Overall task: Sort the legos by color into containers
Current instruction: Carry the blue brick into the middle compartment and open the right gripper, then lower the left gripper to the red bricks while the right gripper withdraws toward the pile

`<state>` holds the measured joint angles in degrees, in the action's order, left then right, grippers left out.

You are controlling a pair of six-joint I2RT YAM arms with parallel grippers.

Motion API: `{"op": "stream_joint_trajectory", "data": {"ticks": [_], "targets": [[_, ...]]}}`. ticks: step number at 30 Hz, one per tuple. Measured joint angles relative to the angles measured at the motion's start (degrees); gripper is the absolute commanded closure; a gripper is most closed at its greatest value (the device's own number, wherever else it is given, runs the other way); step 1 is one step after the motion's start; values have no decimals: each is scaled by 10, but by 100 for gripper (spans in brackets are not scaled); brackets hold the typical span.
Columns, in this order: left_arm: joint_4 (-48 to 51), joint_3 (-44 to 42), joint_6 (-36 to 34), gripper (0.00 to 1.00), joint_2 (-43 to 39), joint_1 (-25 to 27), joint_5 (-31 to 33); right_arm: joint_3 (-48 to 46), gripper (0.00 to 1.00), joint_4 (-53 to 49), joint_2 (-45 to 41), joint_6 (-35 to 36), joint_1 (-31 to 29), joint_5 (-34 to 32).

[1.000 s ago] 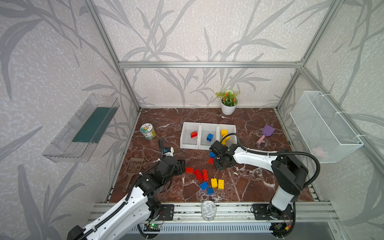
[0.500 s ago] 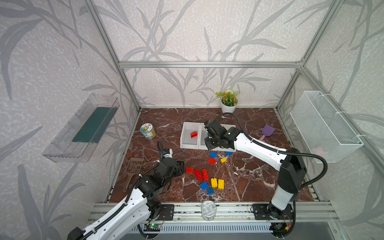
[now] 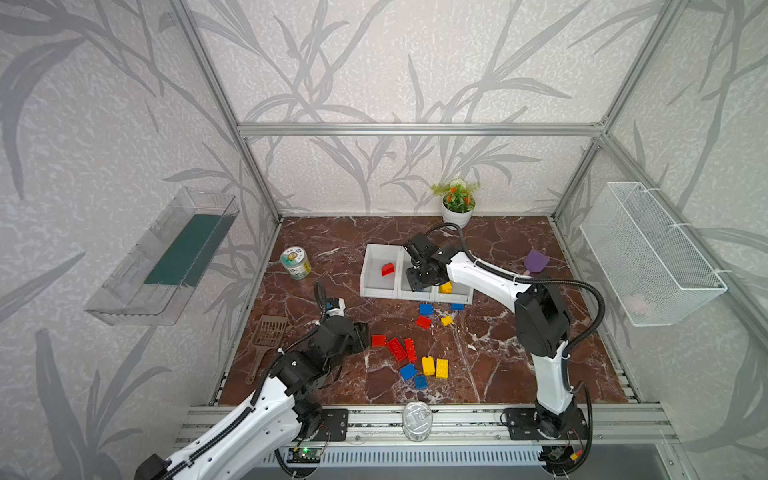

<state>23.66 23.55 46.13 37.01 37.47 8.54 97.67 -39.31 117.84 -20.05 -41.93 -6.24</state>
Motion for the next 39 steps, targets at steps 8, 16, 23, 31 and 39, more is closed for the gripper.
{"op": "stream_joint_trajectory", "data": {"ticks": [8, 16, 23, 31, 39], "targets": [[0, -2, 0, 41, 13, 0, -6, 1, 39, 0, -5, 0, 0, 8], [-8, -7, -10, 40, 35, 0, -19, -73, 39, 8, -127, 2, 0, 11], [-34, -3, -16, 40, 102, 1, -59, -243, 38, 27, -324, -14, -1, 1], [-66, 61, -32, 40, 200, 54, -91, -412, 38, 19, -427, -70, -1, -2], [-83, 103, -40, 40, 299, 91, -126, -490, 38, 12, -522, -124, -1, -12]]}}
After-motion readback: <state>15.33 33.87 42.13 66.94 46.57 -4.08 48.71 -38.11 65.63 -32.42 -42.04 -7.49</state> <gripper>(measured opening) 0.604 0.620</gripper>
